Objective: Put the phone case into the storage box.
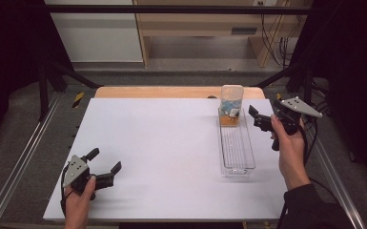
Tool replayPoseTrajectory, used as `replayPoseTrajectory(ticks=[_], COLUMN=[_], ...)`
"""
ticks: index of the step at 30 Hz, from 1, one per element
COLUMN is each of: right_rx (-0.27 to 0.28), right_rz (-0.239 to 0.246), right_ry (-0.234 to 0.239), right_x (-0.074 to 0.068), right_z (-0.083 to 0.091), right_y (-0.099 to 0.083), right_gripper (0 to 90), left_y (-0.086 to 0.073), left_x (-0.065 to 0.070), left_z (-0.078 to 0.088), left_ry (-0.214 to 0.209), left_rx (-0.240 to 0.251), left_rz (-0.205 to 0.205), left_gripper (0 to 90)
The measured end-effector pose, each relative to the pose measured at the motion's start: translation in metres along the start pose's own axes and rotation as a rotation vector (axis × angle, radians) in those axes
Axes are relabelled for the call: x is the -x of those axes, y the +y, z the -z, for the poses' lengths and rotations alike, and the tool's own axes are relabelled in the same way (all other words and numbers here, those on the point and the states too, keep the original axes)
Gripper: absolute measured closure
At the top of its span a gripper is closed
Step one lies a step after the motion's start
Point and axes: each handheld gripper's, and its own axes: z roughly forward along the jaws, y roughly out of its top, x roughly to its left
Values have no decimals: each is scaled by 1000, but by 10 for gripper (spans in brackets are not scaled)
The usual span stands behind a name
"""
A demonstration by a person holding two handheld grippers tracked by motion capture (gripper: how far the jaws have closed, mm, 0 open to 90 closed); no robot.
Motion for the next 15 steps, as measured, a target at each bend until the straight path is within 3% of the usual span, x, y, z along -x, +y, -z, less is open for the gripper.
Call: replayPoseTrajectory(ticks=[15], right_rx=[39], right_rz=[4], right_ry=[-14], right_x=[5], right_z=[20], right_y=[-17], right_gripper=[36], left_y=[0], left_x=[2], left_z=[2], left_ry=[0], left_rx=[-1], left_rz=[-7], left_gripper=[17])
